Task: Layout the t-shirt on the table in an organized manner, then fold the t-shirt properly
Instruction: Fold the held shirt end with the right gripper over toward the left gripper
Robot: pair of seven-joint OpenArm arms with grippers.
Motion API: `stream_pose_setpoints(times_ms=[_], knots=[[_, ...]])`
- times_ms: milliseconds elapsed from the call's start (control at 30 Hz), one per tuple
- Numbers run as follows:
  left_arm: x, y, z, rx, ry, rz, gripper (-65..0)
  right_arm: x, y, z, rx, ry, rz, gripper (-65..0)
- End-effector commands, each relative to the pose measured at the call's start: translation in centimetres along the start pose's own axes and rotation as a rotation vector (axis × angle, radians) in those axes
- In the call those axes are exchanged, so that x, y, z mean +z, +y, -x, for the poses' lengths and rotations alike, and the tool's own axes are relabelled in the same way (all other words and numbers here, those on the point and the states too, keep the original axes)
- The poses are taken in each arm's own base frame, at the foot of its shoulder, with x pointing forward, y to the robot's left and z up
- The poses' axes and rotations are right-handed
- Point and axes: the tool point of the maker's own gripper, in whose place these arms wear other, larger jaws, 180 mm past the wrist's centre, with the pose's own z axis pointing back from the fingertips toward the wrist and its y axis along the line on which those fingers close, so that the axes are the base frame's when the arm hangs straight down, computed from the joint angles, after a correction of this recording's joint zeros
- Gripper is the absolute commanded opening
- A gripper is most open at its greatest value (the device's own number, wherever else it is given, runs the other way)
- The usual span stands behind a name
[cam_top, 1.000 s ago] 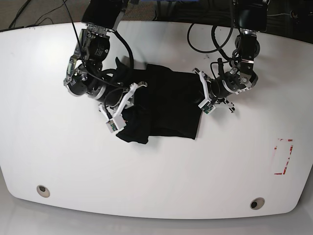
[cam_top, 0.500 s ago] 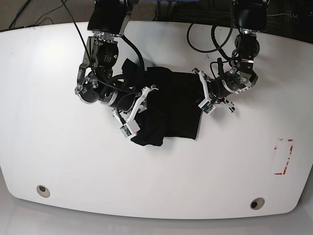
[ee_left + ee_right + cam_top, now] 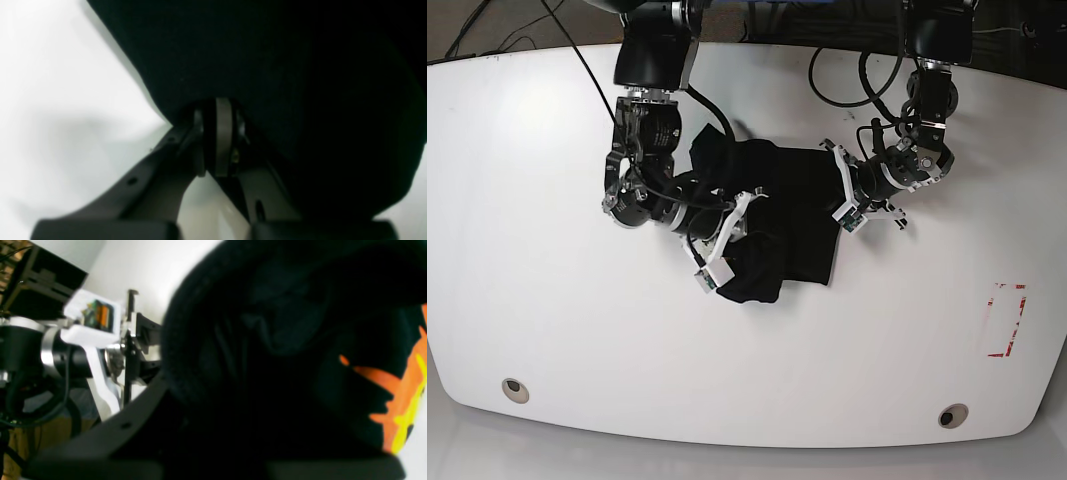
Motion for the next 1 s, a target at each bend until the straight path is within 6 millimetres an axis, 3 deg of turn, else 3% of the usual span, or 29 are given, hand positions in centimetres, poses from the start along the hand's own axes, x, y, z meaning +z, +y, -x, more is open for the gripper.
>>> stream_pose_setpoints(times_ms=[0,133,200,400,533,767,967], knots=[[0.1,-0.2,2.5,-0.030,0.120,-0.001,-62.4,-0.6,1.1,-2.6,0.034,-0.068,-0.045,-65.0],[0.1,-0.2,2.5,-0.030,0.120,-0.001,-62.4,-1.4,1.9,-2.9,0.045,-0.070,-0.071,-63.7],[0.1,-0.2,2.5,-0.030,0.120,-0.001,-62.4,-1.7,2.2,-3.0,0.053,-0.065,-0.081,-58.4],[0.1,-0.1,2.5,-0.031,0.119,-0.002,-62.4,-2.5,3.3,-3.2,0.066,-0.050,-0.102,-31.6],[0.1,-0.1,2.4,-0.032,0.118,-0.002,-62.4,-2.8,3.8,-4.5,0.082,-0.054,-0.104,-19.9],[0.1,-0.1,2.3,-0.032,0.116,-0.003,-62.4,-2.3,4.2,-7.6,0.144,-0.095,-0.097,-18.4],[0.1,0.1,2.0,-0.038,0.108,-0.007,-62.4,0.0,1.2,-8.5,0.211,-0.084,-0.011,-18.4]])
